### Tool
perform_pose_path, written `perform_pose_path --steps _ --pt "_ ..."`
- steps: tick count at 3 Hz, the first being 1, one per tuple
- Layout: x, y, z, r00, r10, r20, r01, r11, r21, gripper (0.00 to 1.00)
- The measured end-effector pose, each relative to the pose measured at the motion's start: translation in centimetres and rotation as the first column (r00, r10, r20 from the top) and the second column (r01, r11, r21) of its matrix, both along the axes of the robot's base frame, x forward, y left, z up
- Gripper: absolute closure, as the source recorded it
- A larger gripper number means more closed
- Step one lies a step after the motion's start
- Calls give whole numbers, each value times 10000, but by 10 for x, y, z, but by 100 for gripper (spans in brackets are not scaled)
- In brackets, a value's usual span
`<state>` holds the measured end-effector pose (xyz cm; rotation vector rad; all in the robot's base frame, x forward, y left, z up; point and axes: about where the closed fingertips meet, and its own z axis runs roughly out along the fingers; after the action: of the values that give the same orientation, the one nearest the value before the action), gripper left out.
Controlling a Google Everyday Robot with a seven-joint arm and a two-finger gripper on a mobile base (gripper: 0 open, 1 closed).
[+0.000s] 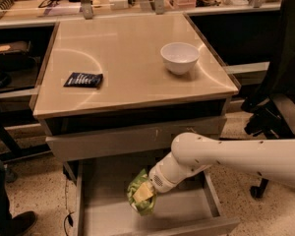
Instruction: Place green jalapeno chip bag into middle drawer
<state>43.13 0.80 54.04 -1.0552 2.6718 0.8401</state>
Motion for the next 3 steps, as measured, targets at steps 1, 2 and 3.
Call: perform_pose_path --steps 1,2,3 --pt "-2 1 -8 9999 -12 -143 13 10000 47 100" --pt "-2 9 -22 9997 -123 -188 130 9991 393 100" --pt "9 23 -44 9991 -412 123 397 9941 1013 100"
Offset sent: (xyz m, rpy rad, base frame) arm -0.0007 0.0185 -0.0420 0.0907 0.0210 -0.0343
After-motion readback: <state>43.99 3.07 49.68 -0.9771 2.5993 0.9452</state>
